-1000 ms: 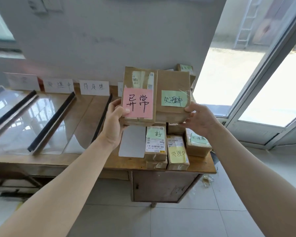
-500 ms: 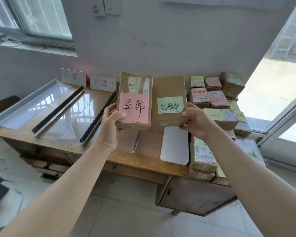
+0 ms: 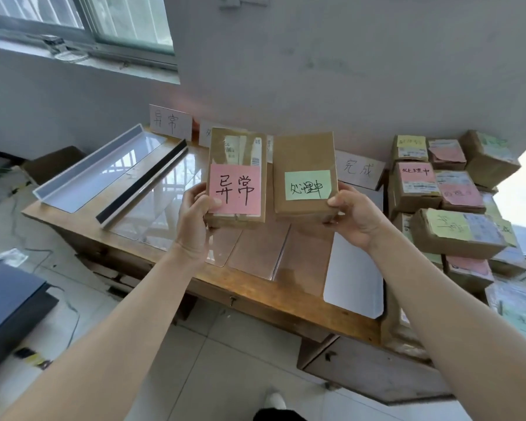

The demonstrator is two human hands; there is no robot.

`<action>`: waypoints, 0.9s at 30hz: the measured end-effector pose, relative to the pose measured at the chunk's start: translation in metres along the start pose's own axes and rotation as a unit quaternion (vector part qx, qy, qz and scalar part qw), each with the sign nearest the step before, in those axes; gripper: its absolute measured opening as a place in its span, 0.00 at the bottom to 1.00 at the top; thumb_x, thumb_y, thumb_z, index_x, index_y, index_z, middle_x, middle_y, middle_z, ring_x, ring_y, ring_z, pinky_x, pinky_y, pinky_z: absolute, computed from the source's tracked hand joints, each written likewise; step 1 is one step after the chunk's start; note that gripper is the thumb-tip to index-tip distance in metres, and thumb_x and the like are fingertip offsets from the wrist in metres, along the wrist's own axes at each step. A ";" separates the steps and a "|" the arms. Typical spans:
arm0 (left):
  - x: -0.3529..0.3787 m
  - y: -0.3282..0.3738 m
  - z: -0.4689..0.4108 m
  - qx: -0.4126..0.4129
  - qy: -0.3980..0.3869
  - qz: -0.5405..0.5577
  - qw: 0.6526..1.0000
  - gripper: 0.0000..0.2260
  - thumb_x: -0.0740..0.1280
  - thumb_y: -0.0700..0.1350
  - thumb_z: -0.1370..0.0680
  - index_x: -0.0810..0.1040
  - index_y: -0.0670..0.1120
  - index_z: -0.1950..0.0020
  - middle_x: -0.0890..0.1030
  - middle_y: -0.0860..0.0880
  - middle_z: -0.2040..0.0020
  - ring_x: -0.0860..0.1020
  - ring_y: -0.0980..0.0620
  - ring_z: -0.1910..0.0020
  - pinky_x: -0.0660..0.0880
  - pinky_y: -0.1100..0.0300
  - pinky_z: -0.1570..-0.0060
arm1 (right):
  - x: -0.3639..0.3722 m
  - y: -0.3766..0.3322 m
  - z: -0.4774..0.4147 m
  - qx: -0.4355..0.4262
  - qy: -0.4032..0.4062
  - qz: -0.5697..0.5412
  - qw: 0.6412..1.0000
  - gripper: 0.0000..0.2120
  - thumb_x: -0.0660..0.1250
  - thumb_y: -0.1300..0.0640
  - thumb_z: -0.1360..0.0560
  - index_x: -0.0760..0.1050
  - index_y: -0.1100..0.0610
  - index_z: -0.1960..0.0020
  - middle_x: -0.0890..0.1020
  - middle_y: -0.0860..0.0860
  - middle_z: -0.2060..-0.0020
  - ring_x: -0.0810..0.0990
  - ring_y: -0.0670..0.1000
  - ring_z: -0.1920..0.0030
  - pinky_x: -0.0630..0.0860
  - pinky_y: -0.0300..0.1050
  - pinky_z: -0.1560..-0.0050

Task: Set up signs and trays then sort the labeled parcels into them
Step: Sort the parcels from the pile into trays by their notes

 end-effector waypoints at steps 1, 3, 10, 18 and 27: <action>0.001 -0.001 -0.005 -0.003 0.003 -0.003 1.000 0.30 0.65 0.42 0.38 0.68 0.46 0.35 0.82 0.48 0.52 0.79 0.48 0.52 0.73 0.54 0.55 | -0.001 -0.001 -0.008 0.002 -0.002 0.001 1.000 0.25 0.61 0.64 0.39 0.75 0.53 0.43 0.82 0.52 0.53 0.74 0.53 0.53 0.72 0.48 0.56; 0.003 -0.002 -0.017 -0.008 0.012 -0.009 1.000 0.31 0.66 0.42 0.39 0.67 0.45 0.35 0.82 0.47 0.51 0.79 0.47 0.51 0.74 0.52 0.53 | -0.002 -0.005 -0.026 0.009 -0.007 -0.006 1.000 0.30 0.62 0.63 0.42 0.73 0.54 0.39 0.81 0.54 0.49 0.74 0.53 0.54 0.71 0.47 0.56; -0.001 -0.006 -0.052 -0.018 0.045 -0.015 0.999 0.29 0.65 0.41 0.38 0.68 0.44 0.37 0.81 0.45 0.49 0.79 0.47 0.52 0.75 0.53 0.56 | 0.004 -0.009 -0.082 0.023 -0.018 -0.044 0.999 0.21 0.55 0.68 0.30 0.71 0.55 0.40 0.82 0.49 0.64 0.74 0.44 0.75 0.67 0.42 0.65; -0.035 0.019 -0.102 -0.003 0.049 -0.026 0.998 0.28 0.65 0.42 0.38 0.68 0.44 0.37 0.80 0.46 0.51 0.80 0.51 0.55 0.76 0.61 0.63 | 0.045 -0.021 -0.128 0.014 -0.028 -0.028 0.999 0.21 0.61 0.64 0.41 0.74 0.52 0.48 0.84 0.50 0.58 0.76 0.50 0.62 0.69 0.44 0.62; -0.134 0.053 -0.189 -0.026 0.024 -0.050 0.998 0.26 0.63 0.43 0.37 0.70 0.46 0.39 0.82 0.49 0.53 0.79 0.50 0.54 0.72 0.57 0.58 | 0.145 0.000 -0.192 0.005 -0.010 -0.036 0.999 0.35 0.65 0.62 0.46 0.70 0.52 0.38 0.79 0.55 0.48 0.75 0.52 0.59 0.67 0.43 0.64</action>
Point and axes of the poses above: each hand's wrist, its own z-axis away from the middle knuckle, its own x-axis out of the palm, y = z × x, the point moved 7 cm from there along -z, towards the middle knuckle
